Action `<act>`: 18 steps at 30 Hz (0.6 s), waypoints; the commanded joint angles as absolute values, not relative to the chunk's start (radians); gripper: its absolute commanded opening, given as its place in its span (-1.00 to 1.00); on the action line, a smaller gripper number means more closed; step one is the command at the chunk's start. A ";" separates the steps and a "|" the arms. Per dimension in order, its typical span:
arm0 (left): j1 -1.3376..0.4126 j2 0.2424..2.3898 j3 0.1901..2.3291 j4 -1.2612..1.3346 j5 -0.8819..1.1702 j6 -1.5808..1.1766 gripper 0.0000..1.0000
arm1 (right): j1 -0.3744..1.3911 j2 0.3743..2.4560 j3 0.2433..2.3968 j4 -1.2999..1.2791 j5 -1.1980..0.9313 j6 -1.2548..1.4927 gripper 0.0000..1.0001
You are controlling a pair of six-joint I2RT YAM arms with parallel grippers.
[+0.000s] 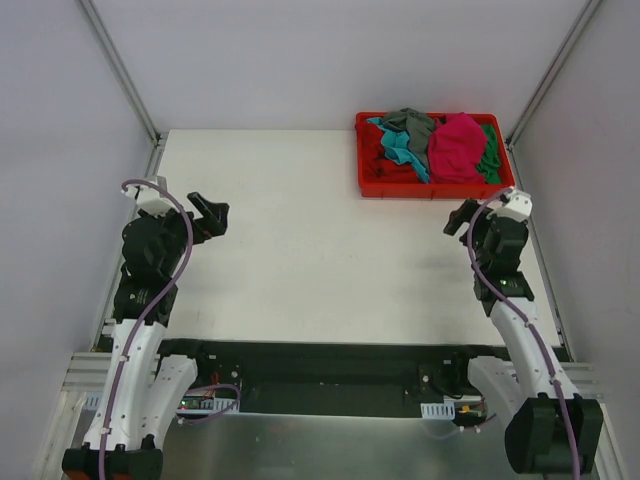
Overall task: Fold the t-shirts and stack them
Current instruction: Grab crumpled tshirt from bin with the right arm
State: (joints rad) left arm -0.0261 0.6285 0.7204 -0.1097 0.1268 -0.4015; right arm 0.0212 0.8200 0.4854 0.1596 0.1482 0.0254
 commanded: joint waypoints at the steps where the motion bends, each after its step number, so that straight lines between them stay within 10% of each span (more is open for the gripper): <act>1: -0.026 0.647 0.710 -0.068 0.106 -0.416 0.98 | 0.017 0.923 0.691 0.095 0.124 0.023 0.92; 18: -0.026 0.742 0.676 -0.005 0.054 -0.436 0.98 | 0.017 1.981 1.854 -0.307 0.308 0.139 0.92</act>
State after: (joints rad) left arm -0.0261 0.7155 0.6830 -0.0597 0.0875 -0.4274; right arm 0.0212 1.8240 1.6539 -0.1635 0.1814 0.0864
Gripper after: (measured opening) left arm 0.990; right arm 0.958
